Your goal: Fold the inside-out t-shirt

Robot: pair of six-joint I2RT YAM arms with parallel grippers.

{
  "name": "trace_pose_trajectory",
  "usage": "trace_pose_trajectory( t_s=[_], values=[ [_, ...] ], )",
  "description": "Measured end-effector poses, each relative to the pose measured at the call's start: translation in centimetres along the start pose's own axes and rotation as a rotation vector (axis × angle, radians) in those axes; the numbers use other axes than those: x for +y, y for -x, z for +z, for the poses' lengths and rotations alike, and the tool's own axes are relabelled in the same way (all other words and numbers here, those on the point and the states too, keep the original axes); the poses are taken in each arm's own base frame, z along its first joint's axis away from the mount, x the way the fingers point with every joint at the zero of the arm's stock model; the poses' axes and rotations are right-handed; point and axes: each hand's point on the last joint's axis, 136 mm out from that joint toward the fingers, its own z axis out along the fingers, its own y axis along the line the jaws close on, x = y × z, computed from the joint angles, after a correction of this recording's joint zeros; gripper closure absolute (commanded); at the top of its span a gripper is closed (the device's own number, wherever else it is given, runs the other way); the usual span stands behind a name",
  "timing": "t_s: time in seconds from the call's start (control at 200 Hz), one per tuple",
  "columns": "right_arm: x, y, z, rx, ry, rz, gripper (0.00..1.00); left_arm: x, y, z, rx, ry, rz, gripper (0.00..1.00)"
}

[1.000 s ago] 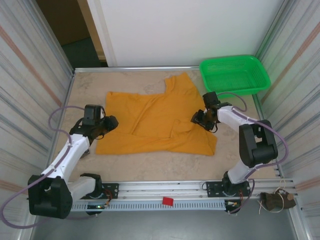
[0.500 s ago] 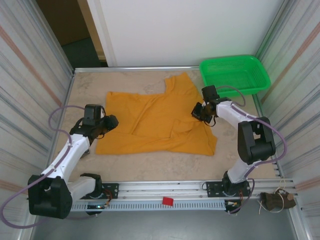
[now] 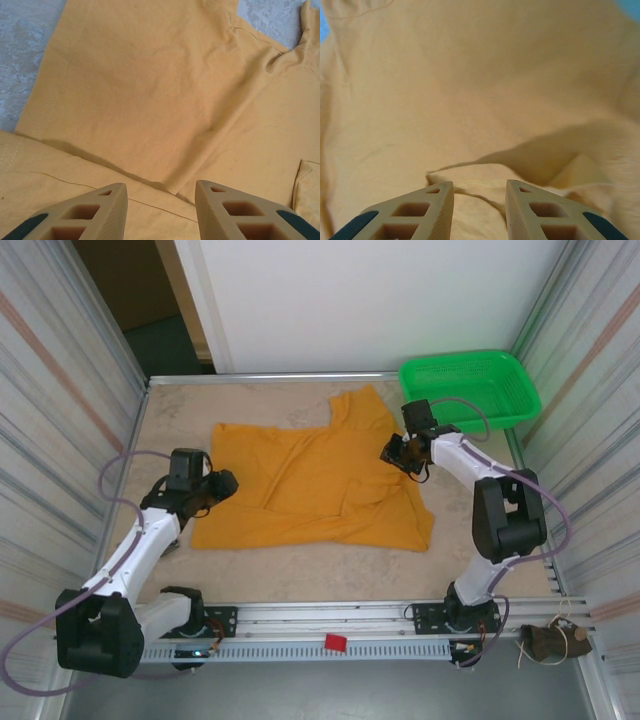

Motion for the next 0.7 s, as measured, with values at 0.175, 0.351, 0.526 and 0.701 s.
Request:
trace_pose_trajectory(
  t_s=[0.175, 0.351, 0.526, 0.701],
  values=[
    [-2.7, -1.0, -0.5, 0.003, -0.064, -0.008, 0.51, -0.7, -0.3, 0.6, 0.01, -0.013, 0.011, 0.6],
    [-1.5, -3.7, 0.5, 0.051, -0.089, -0.106, 0.53, -0.9, -0.5, 0.9, 0.019, -0.016, 0.016, 0.6],
    [1.8, -5.7, 2.1, 0.093, -0.107, -0.283, 0.55, -1.0, -0.4, 0.9, 0.014, -0.02, 0.016, 0.6],
    [4.4, -6.9, 4.2, 0.127, -0.114, -0.407, 0.53, -1.0, -0.4, 0.9, 0.011, -0.022, 0.012, 0.6]
  ],
)
